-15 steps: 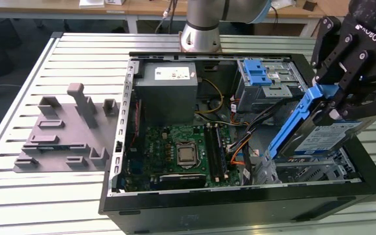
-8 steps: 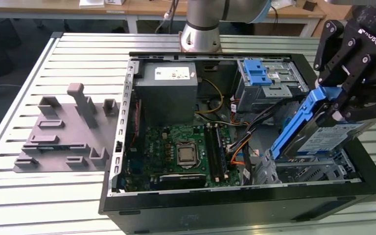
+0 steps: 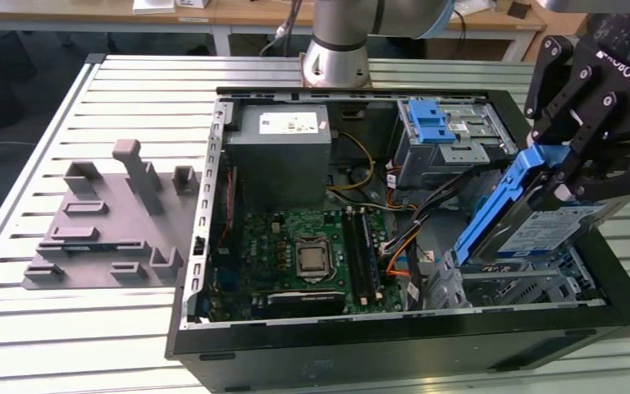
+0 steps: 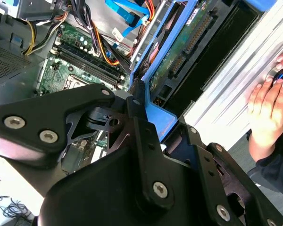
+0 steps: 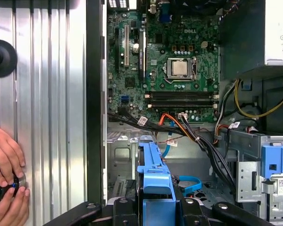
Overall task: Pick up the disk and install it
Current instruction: 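Insert the disk into the insertion slot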
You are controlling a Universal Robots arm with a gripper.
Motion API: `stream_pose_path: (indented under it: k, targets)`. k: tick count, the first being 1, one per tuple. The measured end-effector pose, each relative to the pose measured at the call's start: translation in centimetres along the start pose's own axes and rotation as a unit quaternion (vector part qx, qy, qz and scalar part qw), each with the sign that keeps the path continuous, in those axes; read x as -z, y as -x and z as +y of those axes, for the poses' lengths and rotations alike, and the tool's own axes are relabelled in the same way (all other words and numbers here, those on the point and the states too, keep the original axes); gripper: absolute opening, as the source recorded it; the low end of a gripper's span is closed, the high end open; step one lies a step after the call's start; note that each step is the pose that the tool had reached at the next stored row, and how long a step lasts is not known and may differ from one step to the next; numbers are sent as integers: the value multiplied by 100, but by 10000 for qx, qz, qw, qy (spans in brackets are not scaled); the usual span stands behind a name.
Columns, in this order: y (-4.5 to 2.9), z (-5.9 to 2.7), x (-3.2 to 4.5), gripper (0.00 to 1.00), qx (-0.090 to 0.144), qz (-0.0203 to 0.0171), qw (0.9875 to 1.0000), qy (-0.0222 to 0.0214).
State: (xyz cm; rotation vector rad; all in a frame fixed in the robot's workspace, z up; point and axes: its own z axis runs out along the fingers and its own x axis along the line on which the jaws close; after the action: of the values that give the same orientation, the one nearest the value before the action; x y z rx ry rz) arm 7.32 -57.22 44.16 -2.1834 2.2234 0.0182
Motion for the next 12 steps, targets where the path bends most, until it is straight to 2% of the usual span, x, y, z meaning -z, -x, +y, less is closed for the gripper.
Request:
stream_pose_path:
  k: [12]
  targets:
    - [3,-9,-69,36,1,-2,10000,0]
